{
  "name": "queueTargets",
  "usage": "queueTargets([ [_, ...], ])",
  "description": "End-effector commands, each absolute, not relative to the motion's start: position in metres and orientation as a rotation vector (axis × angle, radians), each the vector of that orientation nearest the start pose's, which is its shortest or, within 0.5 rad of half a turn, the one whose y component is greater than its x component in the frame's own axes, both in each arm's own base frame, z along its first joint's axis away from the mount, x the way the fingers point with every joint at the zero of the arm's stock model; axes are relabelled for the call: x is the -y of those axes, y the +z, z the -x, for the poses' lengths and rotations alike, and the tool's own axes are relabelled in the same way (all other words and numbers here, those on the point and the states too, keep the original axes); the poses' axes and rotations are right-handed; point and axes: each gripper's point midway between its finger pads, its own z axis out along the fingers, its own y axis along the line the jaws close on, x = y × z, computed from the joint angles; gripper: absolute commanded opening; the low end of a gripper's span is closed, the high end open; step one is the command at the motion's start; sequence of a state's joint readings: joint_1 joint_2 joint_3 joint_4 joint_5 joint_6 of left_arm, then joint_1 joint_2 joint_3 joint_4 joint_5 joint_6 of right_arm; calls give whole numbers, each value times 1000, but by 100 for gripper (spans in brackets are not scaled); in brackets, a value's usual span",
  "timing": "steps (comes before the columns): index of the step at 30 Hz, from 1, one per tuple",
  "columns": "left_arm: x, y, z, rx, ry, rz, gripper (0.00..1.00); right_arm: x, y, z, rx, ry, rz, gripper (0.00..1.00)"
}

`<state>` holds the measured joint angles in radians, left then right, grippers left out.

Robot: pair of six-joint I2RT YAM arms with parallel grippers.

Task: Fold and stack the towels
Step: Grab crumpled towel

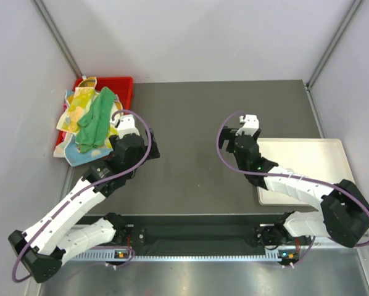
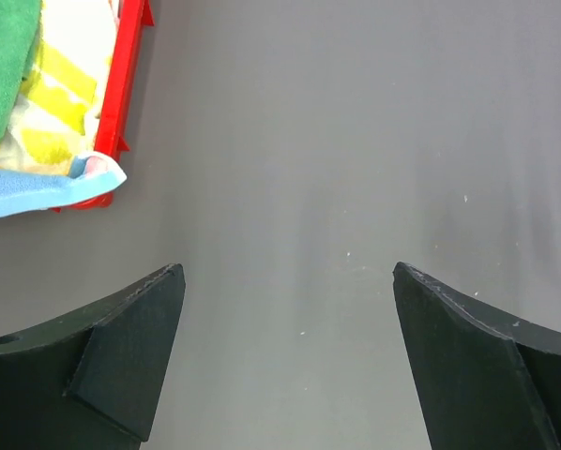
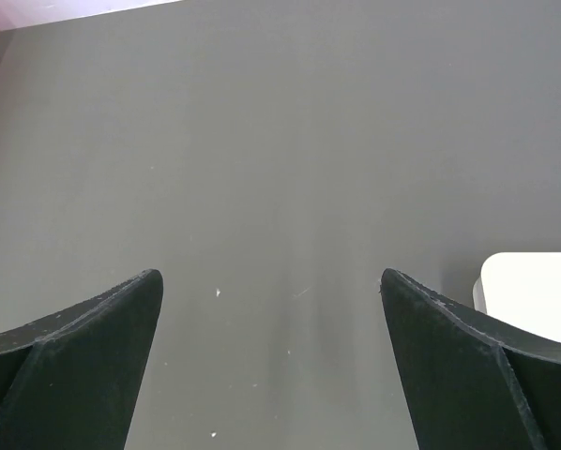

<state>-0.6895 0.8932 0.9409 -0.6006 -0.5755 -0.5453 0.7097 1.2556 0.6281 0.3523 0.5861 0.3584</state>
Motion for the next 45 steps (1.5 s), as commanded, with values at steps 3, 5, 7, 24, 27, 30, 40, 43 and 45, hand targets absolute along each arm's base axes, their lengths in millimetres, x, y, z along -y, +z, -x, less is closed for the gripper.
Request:
queueTargets([
  [3, 113, 259, -275, -1932, -160, 244, 97, -190, 191, -345, -1738, 271, -93, 100],
  [5, 113, 264, -280, -1913, -157, 273, 95, -190, 192, -345, -1737, 270, -92, 100],
  [7, 112, 269, -283, -1893, -154, 305, 95, -191, 192, -345, -1739, 270, -89, 100],
  [24, -23, 204, -405, -1775, 285, 895, 75, -209, 176, -352, -1792, 279, -8, 100],
  [27, -49, 194, -422, -1769, 389, 923, 73, -214, 173, -354, -1806, 285, 4, 100],
  [30, -74, 180, -434, -1768, 421, 982, 72, -217, 173, -354, -1809, 295, 16, 100],
  [40, -131, 142, -453, -1797, 536, 1083, 66, -220, 170, -355, -1811, 307, 21, 100],
  [43, -139, 135, -454, -1814, 560, 1083, 64, -221, 170, -356, -1812, 308, 28, 100],
  [45, -143, 125, -451, -1835, 601, 1084, 63, -223, 170, -356, -1813, 309, 29, 100],
])
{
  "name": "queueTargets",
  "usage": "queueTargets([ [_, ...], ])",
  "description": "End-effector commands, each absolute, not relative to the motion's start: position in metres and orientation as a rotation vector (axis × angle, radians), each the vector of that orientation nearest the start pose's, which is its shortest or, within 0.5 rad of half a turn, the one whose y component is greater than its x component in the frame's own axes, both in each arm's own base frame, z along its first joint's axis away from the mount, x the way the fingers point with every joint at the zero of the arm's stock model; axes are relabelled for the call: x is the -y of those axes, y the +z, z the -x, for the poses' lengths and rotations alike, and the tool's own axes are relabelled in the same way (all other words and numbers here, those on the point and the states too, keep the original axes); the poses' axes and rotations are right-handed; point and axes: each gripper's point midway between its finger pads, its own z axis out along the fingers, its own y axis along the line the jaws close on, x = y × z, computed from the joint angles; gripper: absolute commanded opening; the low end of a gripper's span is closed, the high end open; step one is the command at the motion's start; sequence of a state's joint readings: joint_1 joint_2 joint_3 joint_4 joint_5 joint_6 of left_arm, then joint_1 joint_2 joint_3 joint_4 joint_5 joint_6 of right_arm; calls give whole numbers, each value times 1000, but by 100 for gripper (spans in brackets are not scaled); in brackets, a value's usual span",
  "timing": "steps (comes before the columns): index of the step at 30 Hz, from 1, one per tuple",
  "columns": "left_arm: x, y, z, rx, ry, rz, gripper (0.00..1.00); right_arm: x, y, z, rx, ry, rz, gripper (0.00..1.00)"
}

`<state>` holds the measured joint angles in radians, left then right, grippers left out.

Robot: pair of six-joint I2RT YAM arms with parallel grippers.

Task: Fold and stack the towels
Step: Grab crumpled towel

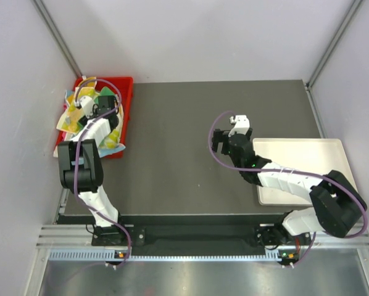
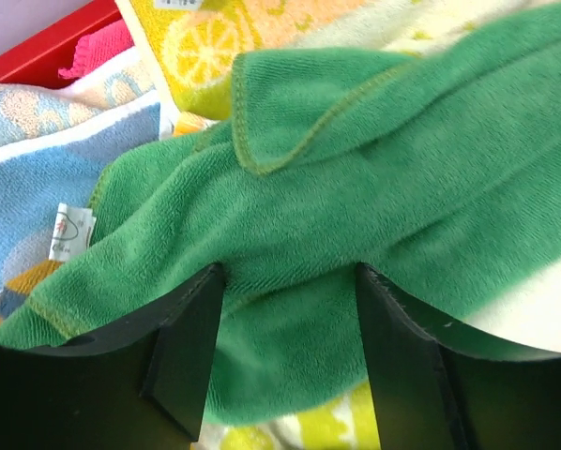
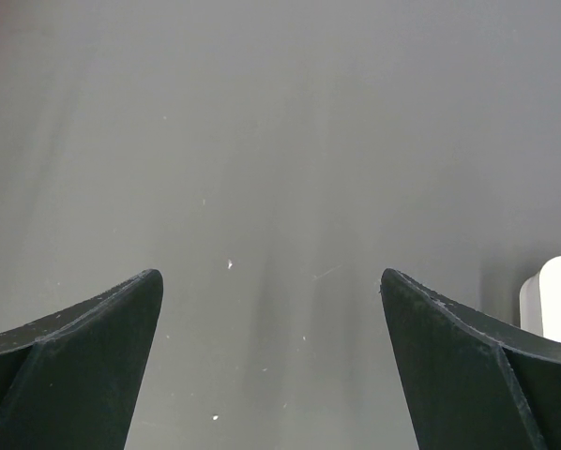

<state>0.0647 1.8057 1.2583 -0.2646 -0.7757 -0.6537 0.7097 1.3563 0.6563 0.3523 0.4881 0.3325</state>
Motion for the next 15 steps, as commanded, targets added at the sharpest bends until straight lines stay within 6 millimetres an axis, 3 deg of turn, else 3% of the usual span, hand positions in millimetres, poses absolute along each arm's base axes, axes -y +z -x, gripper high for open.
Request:
queueTargets([
  [1, -145, 121, -451, -1842, 609, 1081, 61, -223, 168, -357, -1818, 305, 35, 100],
  [4, -149, 112, -450, -1858, 598, 1093, 49, -223, 168, -356, -1818, 306, 36, 100],
  [5, -149, 112, -450, -1859, 593, 1093, 37, -222, 169, -357, -1817, 305, 32, 100],
  [8, -146, 118, -451, -1849, 566, 1098, 17, -223, 169, -356, -1814, 308, 32, 100],
  [11, -143, 131, -449, -1823, 519, 1100, 7, -223, 170, -357, -1813, 308, 33, 100],
  [15, -128, 149, -449, -1824, 415, 1075, 0, -223, 171, -357, -1809, 312, 32, 100],
])
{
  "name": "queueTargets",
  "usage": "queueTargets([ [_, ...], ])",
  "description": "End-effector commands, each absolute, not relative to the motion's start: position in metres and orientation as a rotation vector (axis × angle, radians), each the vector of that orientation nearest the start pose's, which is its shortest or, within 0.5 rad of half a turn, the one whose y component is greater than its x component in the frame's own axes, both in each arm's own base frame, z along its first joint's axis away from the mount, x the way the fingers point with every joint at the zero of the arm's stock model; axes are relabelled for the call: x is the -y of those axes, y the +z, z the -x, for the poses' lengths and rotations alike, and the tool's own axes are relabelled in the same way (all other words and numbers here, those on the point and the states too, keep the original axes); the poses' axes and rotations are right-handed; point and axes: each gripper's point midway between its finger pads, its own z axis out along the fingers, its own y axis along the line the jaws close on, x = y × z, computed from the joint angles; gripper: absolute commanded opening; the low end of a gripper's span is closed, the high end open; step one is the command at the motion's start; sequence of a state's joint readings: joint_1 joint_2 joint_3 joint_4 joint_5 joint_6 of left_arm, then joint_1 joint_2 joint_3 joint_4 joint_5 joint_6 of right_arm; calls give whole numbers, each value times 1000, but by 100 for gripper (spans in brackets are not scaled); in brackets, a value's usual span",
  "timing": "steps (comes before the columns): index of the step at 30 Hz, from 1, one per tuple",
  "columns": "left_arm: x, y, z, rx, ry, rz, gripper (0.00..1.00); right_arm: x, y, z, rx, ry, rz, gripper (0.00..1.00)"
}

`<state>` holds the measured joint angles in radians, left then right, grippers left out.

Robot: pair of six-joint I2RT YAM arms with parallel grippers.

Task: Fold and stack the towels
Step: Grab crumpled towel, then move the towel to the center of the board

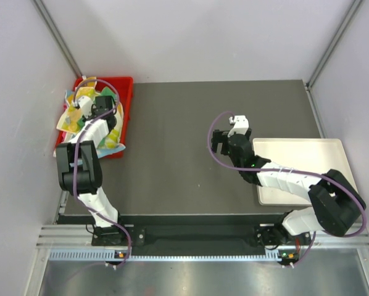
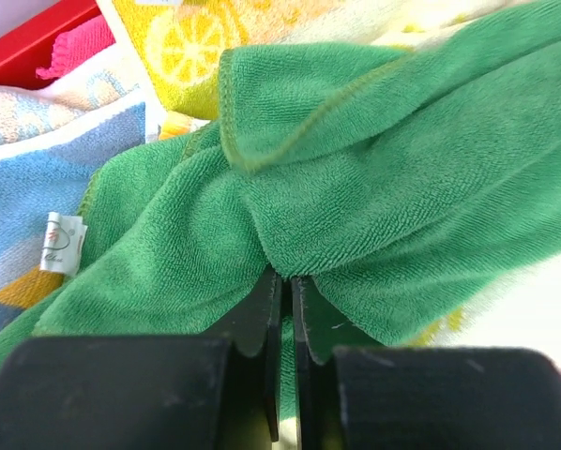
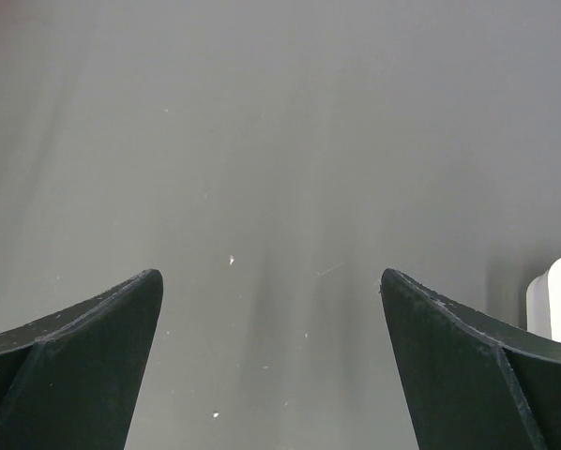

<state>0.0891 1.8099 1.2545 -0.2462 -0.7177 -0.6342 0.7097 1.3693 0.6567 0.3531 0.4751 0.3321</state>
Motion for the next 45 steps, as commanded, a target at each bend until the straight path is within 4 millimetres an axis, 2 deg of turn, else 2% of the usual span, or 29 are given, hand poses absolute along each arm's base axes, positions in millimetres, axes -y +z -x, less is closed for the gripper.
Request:
queueTargets([
  [1, -124, 157, -448, -1813, 396, 1069, 0, -223, 171, -357, -1809, 312, 32, 100],
  [6, -94, 172, -437, -1803, 347, 1008, 0, -223, 169, -356, -1811, 313, 36, 100],
  [7, -92, 184, -433, -1778, 337, 1004, 0, -223, 171, -356, -1805, 315, 33, 100],
  [8, -72, 188, -433, -1786, 303, 964, 0, -223, 170, -356, -1807, 316, 33, 100],
  [9, -65, 190, -430, -1789, 294, 945, 0, -222, 170, -357, -1806, 313, 30, 100],
  [10, -56, 201, -426, -1771, 275, 925, 0, -222, 170, -356, -1806, 311, 32, 100],
  [11, -38, 202, -422, -1784, 263, 878, 0, -223, 170, -356, -1805, 313, 32, 100],
  [13, -17, 217, -414, -1769, 230, 827, 0, -221, 169, -357, -1805, 305, 31, 100],
  [14, 6, 219, -410, -1786, 199, 769, 0, -222, 168, -356, -1808, 305, 33, 100],
  [16, 27, 223, -401, -1800, 150, 718, 0, -221, 168, -357, -1807, 302, 29, 100],
  [17, 48, 217, -395, -1829, 107, 668, 0, -221, 167, -356, -1809, 302, 28, 100],
  [19, 71, 216, -386, -1866, 56, 604, 0, -221, 168, -356, -1808, 308, 23, 100],
  [20, 94, 210, -378, -1900, 14, 548, 0, -222, 168, -356, -1809, 315, 19, 100],
  [22, 119, 202, -367, -1954, -14, 461, 0, -223, 169, -355, -1816, 321, 22, 100],
  [23, 142, 196, -356, -1984, -54, 403, 0, -223, 174, -357, -1811, 321, 18, 100],
  [24, 155, 191, -350, -2006, -82, 364, 0, -221, 172, -356, -1831, 296, 23, 100],
  [26, 188, 174, -326, -2063, -153, 281, 0, -216, 188, -362, -1817, 259, -2, 100],
  [28, 214, 161, -308, -2108, -230, 206, 0, -208, 189, -361, -1846, 209, -15, 100],
  [29, 234, 152, -290, -2138, -273, 150, 0, -210, 194, -361, -1846, 221, -29, 100],
  [30, 245, 146, -279, -2155, -300, 121, 0, -206, 190, -358, -1870, 203, -32, 100],
  [31, 268, 142, -256, -2173, -356, 42, 0, -205, 190, -358, -1874, 203, -41, 100],
  [34, 300, 131, -222, -2200, -410, -58, 0, -201, 183, -358, -1901, 176, -50, 100],
  [35, 318, 129, -198, -2216, -470, -107, 0, -198, 185, -363, -1901, 165, -58, 100],
  [37, 339, 124, -173, -2233, -543, -164, 0, -200, 179, -368, -1929, 148, -44, 100],
  [38, 354, 124, -150, -2247, -610, -204, 0, -202, 178, -370, -1936, 143, -31, 100],
  [40, 367, 119, -124, -2268, -653, -242, 0, -210, 177, -376, -1950, 155, 6, 100],
  [41, 367, 118, -116, -2282, -655, -248, 0, -219, 175, -381, -1960, 163, 48, 100],
  [44, 358, 119, -110, -2310, -697, -175, 0, -232, 171, -390, -1978, 160, 128, 100],
  [45, 351, 131, -114, -2284, -717, -125, 0, -241, 167, -390, -1999, 185, 178, 100],
])
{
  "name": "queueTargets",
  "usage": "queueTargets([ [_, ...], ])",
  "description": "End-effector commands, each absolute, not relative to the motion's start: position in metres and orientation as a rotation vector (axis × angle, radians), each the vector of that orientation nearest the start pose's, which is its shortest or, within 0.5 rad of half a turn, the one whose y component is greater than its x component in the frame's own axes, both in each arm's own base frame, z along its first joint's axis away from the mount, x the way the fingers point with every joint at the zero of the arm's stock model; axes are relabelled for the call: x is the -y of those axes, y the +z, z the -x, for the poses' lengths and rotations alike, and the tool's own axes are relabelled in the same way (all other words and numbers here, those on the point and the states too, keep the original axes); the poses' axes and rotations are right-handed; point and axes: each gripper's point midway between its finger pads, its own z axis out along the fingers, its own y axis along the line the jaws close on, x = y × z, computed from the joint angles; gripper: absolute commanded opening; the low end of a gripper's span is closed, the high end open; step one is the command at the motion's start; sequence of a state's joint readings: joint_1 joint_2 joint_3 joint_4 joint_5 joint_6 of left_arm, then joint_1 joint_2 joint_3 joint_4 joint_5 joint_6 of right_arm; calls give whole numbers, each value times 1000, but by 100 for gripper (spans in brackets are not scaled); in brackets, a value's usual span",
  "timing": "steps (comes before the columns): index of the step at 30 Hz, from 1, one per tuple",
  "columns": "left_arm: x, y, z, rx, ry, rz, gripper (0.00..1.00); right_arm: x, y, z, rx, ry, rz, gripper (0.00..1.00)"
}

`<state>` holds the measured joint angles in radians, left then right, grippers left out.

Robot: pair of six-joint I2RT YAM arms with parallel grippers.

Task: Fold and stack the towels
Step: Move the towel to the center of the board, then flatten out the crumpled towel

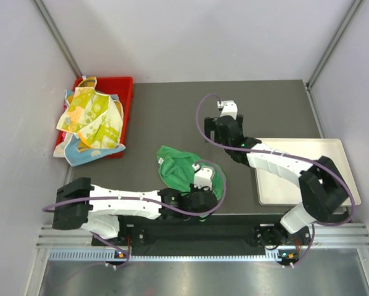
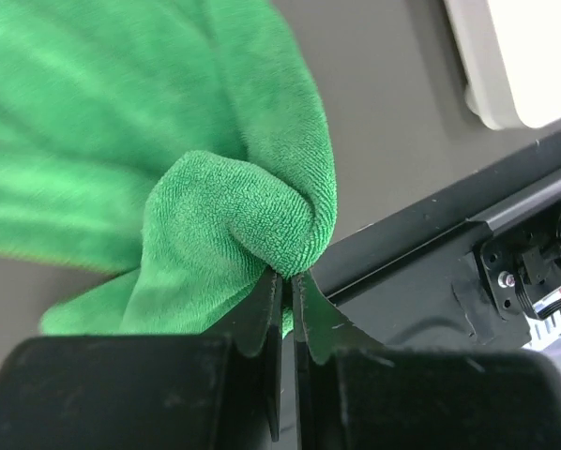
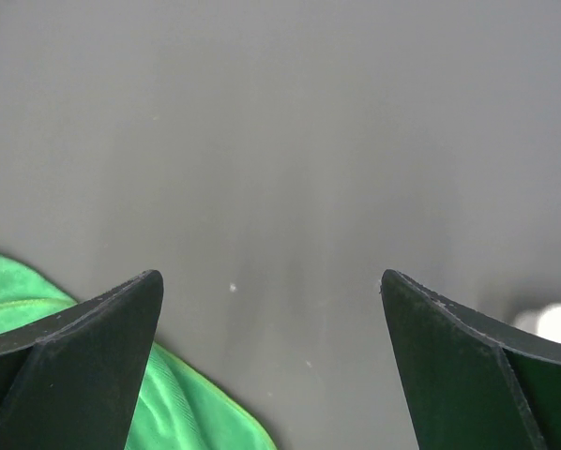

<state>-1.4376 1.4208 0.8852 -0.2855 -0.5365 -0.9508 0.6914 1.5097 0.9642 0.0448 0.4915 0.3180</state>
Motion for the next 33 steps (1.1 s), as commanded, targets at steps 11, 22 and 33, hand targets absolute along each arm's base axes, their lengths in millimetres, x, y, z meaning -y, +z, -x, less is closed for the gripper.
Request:
queueTargets([
  [11, 220, 174, -191, -2097, -357, 329, 69, -334, 130, -388, -2101, 482, 545, 95],
  [22, 167, 126, -280, -2227, -169, 395, 59, -379, 102, -373, -2149, 519, 678, 79],
  [33, 164, 87, -298, -2305, -185, 377, 56, -419, 89, -356, -2151, 677, 795, 70],
])
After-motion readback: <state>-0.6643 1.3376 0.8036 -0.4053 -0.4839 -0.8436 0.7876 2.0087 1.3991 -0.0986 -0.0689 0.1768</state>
